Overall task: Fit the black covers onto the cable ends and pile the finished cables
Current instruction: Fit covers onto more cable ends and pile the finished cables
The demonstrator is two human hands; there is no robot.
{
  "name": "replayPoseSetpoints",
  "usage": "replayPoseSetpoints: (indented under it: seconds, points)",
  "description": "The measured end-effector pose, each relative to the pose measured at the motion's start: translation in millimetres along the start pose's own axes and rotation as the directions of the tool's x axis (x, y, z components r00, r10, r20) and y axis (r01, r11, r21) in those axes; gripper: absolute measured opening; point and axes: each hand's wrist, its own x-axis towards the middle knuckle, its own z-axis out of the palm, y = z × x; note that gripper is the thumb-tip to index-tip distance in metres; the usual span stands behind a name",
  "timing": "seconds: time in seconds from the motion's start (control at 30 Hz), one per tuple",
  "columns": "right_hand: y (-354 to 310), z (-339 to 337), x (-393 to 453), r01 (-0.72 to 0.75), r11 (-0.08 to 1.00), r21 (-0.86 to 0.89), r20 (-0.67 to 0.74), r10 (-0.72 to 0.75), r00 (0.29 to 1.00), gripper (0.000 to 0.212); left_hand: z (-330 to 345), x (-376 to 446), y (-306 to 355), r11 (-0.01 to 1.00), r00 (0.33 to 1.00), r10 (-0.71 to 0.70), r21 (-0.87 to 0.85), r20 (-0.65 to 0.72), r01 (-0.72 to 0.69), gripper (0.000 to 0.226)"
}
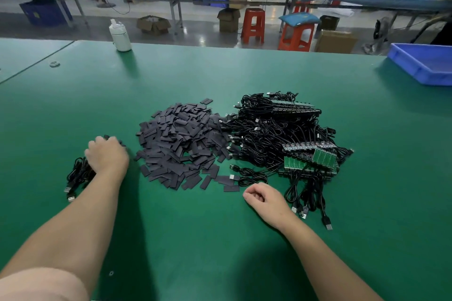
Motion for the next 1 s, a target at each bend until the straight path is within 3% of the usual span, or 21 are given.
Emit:
replayPoseSetpoints:
  seconds: [0.1, 0.2, 0.27, 0.33, 0.37, 0.4, 0.47, 0.5, 0.53, 0.6, 0.7, 0.83, 0.93, 1.0]
  points:
    - [-3, 0, -1, -0.011, 1.000, -0.003, 0.003, 0.011, 1.000, 0.022, -18, -13, 38, 0.974, 0.990, 0.091, -0.199, -0.111, -0.111, 0.026]
    - [-8, -6, -3, -0.052, 0.996, 0.079, -0.006, 0.052, 0.999, 0.033, -45, -42, 96, 0.873, 0.961, 0.226, -0.403, -0.160, -0.273, 0.021]
    - [-14, -14, -5, -0.058, 0.993, 0.105, -0.013, 0.060, 0.998, 0.024, -62, -69, 137, 0.795, 0.935, 0.328, -0.495, -0.134, -0.350, 0.020]
    - [-21, -31, -6, -0.013, 0.987, 0.159, -0.101, 0.029, 0.994, 0.010, -76, -102, 173, 0.709, 0.905, 0.420, -0.597, -0.069, -0.375, 0.023]
    - [-25, -43, -6, 0.039, 0.982, 0.186, -0.219, 0.002, 0.976, 0.020, -82, -119, 189, 0.656, 0.883, 0.468, -0.653, -0.041, -0.378, 0.024]
    - [-28, -59, -7, 0.098, 0.979, 0.180, -0.372, -0.024, 0.928, 0.025, -86, -136, 203, 0.598, 0.854, 0.520, -0.706, -0.018, -0.379, 0.026]
    - [-28, -94, -7, 0.127, 0.992, 0.008, -0.655, -0.091, 0.750, 0.021, -94, -169, 224, 0.490, 0.769, 0.638, -0.786, 0.029, -0.377, 0.026]
    - [-24, -112, -6, 0.051, 0.994, -0.101, -0.724, -0.108, 0.681, 0.020, -96, -184, 232, 0.455, 0.717, 0.695, -0.798, 0.042, -0.394, 0.026]
    - [-18, -128, -3, -0.067, 0.982, -0.176, -0.745, -0.089, 0.661, 0.025, -98, -197, 240, 0.432, 0.670, 0.741, -0.798, 0.048, -0.421, 0.025]
    - [-5, -152, 1, -0.281, 0.933, -0.226, -0.678, 0.057, 0.733, 0.041, -100, -219, 252, 0.412, 0.614, 0.787, -0.794, 0.063, -0.447, 0.023]
    - [4, -162, 2, -0.312, 0.943, -0.119, -0.505, 0.213, 0.836, 0.048, -101, -241, 267, 0.428, 0.591, 0.800, -0.788, 0.102, -0.443, 0.023]
    - [7, -153, 3, -0.166, 0.953, -0.255, -0.375, 0.061, 0.925, 0.028, -98, -252, 277, 0.471, 0.632, 0.758, -0.803, 0.157, -0.366, 0.027]
    - [5, -151, 3, -0.093, 0.969, -0.227, -0.314, 0.017, 0.949, 0.027, -94, -251, 278, 0.482, 0.709, 0.685, -0.832, 0.164, -0.273, 0.015]
    - [5, -150, 4, -0.061, 0.978, -0.198, -0.302, -0.002, 0.953, 0.027, -92, -249, 276, 0.453, 0.724, 0.672, -0.860, 0.156, -0.236, 0.012]
